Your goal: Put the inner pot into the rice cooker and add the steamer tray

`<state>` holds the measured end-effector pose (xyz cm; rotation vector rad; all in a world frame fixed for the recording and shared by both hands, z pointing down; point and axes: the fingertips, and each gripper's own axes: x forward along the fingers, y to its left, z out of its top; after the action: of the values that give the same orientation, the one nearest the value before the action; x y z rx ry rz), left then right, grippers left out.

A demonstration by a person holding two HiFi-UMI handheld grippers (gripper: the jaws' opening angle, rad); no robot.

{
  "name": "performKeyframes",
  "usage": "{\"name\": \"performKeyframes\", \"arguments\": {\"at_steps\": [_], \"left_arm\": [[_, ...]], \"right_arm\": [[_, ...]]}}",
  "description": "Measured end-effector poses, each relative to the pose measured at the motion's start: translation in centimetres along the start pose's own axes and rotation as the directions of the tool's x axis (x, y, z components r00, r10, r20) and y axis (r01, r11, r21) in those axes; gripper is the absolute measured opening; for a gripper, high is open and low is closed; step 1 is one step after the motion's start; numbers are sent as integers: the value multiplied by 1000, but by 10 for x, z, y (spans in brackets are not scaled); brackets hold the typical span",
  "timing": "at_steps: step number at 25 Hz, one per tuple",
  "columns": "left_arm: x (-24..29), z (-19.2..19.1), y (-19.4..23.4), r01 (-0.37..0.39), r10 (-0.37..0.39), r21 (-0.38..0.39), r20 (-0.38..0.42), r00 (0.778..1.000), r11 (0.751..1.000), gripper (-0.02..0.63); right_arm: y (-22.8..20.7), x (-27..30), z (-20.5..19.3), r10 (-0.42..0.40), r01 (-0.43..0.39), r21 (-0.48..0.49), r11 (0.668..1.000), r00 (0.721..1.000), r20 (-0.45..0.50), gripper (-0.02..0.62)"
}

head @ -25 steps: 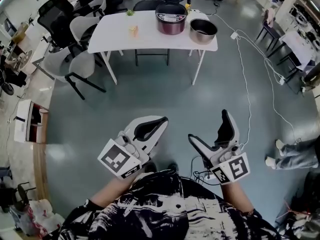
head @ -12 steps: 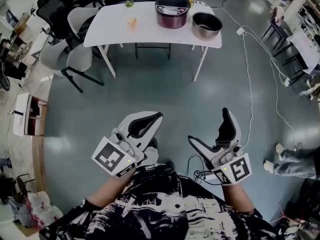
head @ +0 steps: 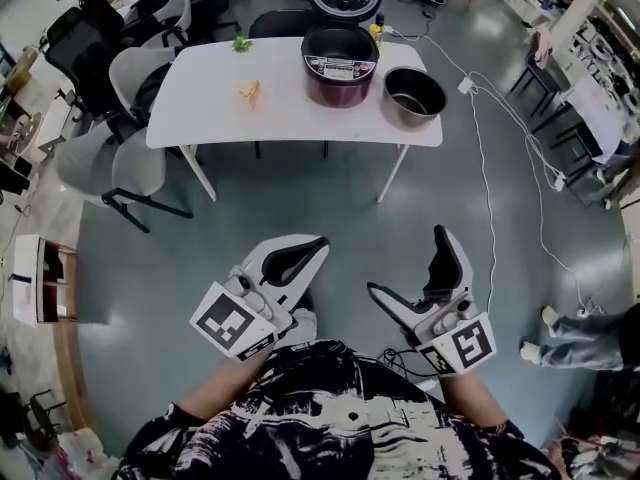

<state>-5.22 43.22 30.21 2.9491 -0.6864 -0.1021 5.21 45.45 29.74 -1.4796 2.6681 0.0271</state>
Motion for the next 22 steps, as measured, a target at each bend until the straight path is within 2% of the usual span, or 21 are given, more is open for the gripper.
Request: {"name": "performKeyframes", "arguments": {"at_steps": [6,13,22], "left_arm": [[31,18,93,46,-46,5,-5,999,999,5],[74,23,162,68,-68,-11,-12,998,998,5],[158,25,243,36,-36,13,-27,999,999,5]], "right_arm": [[-35,94,11,-30,30,-21,999,999,26,526],[-83,155,-3,-63,63,-5,998,998,3,526],[-176,236,-19,-14,14,15,1000,1000,20,526]]}}
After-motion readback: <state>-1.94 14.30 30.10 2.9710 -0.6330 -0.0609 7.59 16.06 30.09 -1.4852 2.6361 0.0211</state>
